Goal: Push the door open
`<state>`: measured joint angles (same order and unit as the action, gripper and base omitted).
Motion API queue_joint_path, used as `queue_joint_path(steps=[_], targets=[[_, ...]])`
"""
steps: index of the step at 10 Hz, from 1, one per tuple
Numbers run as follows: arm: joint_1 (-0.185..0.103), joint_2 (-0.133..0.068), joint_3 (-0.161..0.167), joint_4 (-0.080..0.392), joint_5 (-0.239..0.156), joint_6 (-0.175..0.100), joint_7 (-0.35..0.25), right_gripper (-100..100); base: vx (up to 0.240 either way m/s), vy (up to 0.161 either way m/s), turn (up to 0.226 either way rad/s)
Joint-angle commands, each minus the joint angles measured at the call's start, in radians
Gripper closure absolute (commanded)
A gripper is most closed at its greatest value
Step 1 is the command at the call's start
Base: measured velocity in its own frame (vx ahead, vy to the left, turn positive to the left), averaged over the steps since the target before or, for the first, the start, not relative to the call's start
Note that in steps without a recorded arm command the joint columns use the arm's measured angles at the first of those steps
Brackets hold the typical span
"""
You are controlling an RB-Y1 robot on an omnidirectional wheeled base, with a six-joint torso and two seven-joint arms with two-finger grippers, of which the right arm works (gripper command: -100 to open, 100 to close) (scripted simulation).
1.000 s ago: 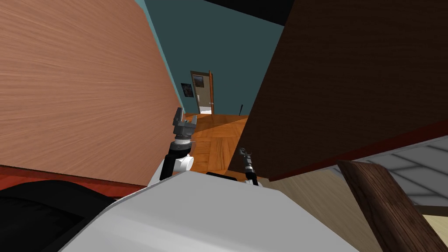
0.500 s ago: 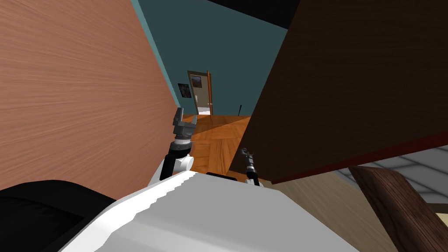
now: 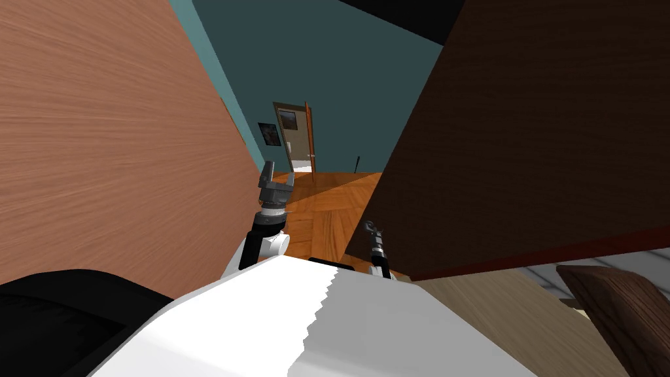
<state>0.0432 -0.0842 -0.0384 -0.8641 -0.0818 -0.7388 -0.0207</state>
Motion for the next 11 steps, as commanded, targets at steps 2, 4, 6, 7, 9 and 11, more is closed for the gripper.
queue_joint_path(steps=[2,4,6,7,9,11], targets=[[-0.016,0.0,-0.037,0.021,-0.014,-0.008,0.011,100,0.163,0.073,-0.059],[-0.021,0.004,-0.053,0.027,-0.02,-0.007,0.016,100,0.172,0.111,-0.069],[-0.018,0.005,-0.058,0.036,-0.022,-0.007,0.018,100,0.13,0.034,-0.028],[-0.02,-0.001,-0.074,0.036,-0.03,-0.008,0.022,100,0.134,0.033,-0.041],[-0.02,-0.006,-0.09,0.038,-0.038,-0.009,0.028,100,0.179,0.023,-0.044],[-0.021,-0.009,-0.107,0.041,-0.046,-0.009,0.033,100,0.203,0.019,-0.043]])
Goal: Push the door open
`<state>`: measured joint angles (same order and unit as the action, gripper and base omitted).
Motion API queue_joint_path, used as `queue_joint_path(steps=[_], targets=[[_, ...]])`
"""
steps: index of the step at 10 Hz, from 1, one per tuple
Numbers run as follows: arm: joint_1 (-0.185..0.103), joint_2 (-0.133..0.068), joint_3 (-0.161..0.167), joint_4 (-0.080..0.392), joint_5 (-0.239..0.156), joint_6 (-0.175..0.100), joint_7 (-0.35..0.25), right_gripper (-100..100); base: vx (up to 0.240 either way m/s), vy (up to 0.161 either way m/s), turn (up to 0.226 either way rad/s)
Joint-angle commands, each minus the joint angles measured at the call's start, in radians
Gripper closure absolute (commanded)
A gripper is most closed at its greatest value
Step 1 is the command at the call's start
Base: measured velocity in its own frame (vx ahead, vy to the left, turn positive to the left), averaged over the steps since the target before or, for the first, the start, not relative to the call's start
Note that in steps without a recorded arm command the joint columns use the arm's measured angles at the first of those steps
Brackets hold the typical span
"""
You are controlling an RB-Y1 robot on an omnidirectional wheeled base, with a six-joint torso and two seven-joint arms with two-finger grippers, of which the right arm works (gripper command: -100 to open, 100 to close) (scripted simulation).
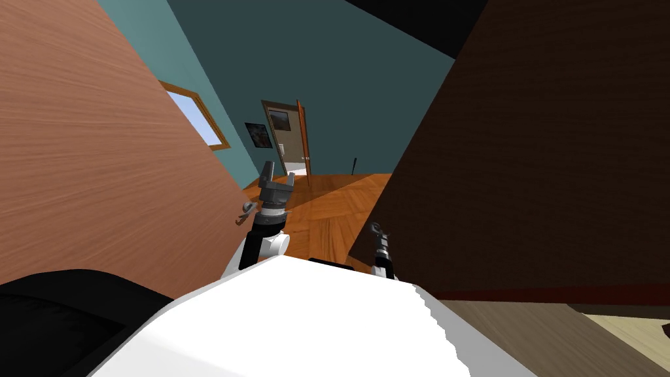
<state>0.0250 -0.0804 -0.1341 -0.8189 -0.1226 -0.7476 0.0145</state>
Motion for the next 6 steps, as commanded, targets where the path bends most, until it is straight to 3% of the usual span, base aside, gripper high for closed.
queue_joint_path(steps=[1,6], targets=[[-0.004,-0.015,-0.021,-0.003,-0.01,-0.001,0.001,100,0.175,0.015,-0.021],[-0.006,-0.021,-0.08,0.006,-0.04,-0.003,0.02,100,0.206,0.037,-0.06]])
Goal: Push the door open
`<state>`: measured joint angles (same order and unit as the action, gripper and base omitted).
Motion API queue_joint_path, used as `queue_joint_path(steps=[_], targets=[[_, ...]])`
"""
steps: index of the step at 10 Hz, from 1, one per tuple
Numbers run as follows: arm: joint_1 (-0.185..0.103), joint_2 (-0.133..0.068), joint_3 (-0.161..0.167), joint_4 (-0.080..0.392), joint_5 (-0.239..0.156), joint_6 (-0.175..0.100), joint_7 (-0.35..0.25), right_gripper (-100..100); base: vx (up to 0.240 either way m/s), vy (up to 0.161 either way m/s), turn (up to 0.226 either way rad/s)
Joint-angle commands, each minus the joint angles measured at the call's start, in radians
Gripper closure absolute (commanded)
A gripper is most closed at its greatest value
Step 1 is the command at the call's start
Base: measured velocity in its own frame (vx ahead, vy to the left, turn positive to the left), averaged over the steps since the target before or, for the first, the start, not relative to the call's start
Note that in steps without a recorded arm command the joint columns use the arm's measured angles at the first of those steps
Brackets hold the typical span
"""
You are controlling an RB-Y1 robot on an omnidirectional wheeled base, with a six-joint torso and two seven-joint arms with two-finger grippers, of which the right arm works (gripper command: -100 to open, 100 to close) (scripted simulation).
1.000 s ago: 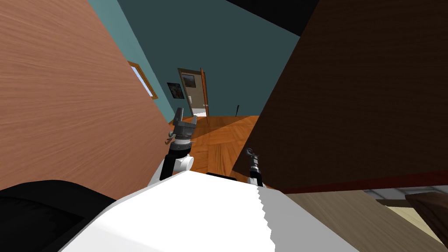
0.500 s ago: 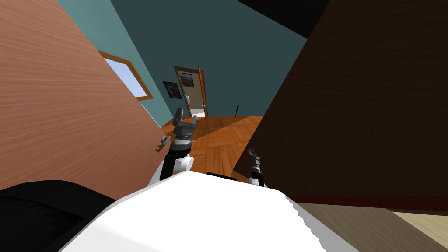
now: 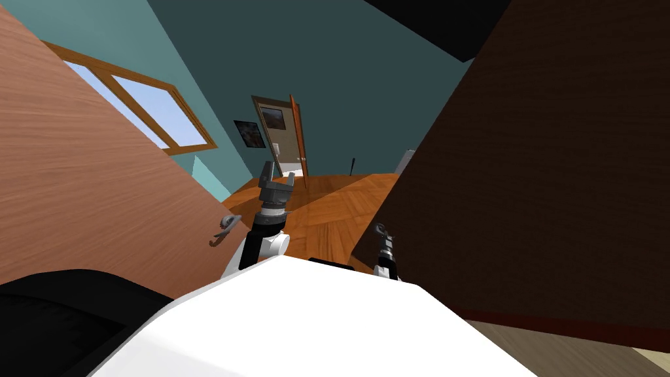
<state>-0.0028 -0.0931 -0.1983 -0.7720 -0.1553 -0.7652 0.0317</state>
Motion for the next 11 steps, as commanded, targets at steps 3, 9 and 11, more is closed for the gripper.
queue_joint_path(steps=[3,9,11], targets=[[0.02,-0.01,-0.046,-0.037,-0.022,0.013,0.013,100,0.182,0.02,-0.064],[0.017,-0.008,-0.113,-0.027,-0.055,0.011,0.035,100,0.2,0.038,-0.065],[0.016,-0.006,-0.136,-0.024,-0.067,0.01,0.042,100,0.231,0.041,-0.077]])
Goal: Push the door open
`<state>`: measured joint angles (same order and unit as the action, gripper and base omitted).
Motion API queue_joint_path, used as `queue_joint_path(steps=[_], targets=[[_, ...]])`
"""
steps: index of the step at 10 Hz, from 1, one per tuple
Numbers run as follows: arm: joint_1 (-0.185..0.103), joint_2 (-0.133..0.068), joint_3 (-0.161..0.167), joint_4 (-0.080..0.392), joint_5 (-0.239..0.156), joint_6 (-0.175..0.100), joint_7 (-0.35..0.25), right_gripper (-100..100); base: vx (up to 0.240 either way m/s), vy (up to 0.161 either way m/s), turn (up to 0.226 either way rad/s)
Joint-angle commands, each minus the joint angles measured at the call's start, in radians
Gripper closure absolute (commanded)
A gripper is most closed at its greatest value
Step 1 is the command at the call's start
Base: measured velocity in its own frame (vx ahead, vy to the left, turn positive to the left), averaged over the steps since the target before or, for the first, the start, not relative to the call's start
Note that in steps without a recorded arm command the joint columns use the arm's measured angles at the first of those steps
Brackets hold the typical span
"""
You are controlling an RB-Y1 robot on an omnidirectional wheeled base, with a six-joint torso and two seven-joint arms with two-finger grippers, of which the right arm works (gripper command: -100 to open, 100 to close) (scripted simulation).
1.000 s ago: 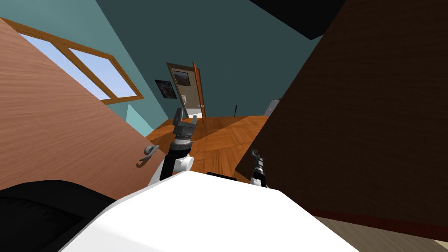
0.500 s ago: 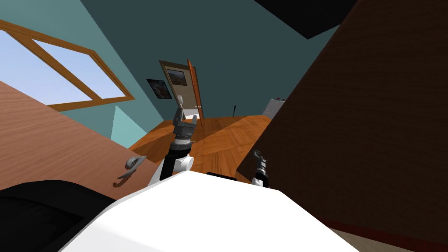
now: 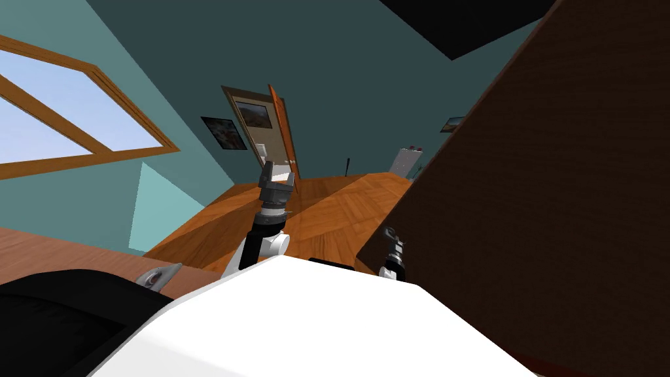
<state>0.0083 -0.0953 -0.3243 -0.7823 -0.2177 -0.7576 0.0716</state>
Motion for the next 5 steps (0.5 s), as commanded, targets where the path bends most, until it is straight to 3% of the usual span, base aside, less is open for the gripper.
queue_joint_path(steps=[1,4,5], targets=[[0.004,-0.002,-0.023,-0.011,-0.011,0.002,0.006,100,0.218,0.033,-0.069],[0.003,0.002,-0.047,-0.008,-0.023,0.001,0.014,100,0.191,0.039,-0.058],[0.008,0.0,-0.043,-0.005,-0.021,0.001,0.012,100,0.086,0.013,-0.04]])
